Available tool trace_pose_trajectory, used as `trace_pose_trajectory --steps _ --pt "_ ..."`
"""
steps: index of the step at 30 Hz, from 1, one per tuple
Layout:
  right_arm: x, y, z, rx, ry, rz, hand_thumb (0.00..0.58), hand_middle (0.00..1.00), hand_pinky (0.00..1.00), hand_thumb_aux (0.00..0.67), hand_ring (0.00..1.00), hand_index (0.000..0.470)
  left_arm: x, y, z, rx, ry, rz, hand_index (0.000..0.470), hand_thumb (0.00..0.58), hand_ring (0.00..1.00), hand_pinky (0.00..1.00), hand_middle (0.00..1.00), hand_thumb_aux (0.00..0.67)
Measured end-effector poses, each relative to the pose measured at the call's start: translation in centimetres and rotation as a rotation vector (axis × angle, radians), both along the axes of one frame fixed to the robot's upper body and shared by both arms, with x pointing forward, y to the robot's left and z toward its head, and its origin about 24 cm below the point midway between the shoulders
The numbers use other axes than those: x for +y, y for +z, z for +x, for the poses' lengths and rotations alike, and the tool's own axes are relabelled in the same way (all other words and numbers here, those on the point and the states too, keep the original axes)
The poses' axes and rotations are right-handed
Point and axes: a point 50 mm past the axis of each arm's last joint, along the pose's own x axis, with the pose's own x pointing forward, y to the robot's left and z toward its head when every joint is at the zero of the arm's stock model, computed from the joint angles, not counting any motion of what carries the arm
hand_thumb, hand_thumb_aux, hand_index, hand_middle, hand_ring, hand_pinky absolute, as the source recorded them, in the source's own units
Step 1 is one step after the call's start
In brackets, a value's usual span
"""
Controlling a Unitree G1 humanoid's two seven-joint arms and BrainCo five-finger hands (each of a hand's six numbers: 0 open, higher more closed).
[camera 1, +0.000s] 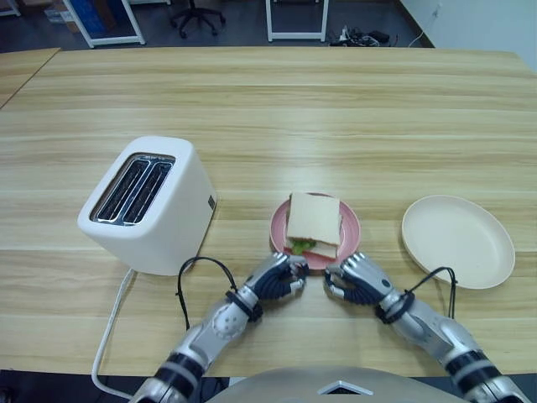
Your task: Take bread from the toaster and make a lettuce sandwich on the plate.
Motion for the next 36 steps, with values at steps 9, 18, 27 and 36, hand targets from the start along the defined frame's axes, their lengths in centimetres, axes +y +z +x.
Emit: trace_pose_trajectory --steps 9,18,27,36 --pt "3.0 0.2 7.1 0.001 -0.175 0.141 0.58 1.0 1.0 0.67 1.0 0.47 1.7 -0.2 6.6 -0.082 0.241 0.042 0.47 0.58 1.0 1.0 1.0 0.67" --pt "3.2 0.7 7.9 -0.041 -0.191 0.243 0.548 1.0 1.0 0.512 1.0 0.359 1.8 0.1 6.7 -0.149 0.267 -0.03 0.47 0.58 0.67 0.67 0.67 0.67" --pt "1.7 2.7 3.0 -0.277 -0.261 0.693 0.0 0.0 0.0 0.0 0.0 0.0 1.5 4.3 1.9 -0.453 0.246 -0.514 0.0 0.0 0.0 0.0 0.0 0.0" --pt "0.6 3.1 2.9 -0.308 -0.303 0.772 0.0 0.0 0.0 0.0 0.0 0.0 2.6 4.9 1.5 -0.51 0.383 -0.617 0.0 0.0 0.0 0.0 0.0 0.0"
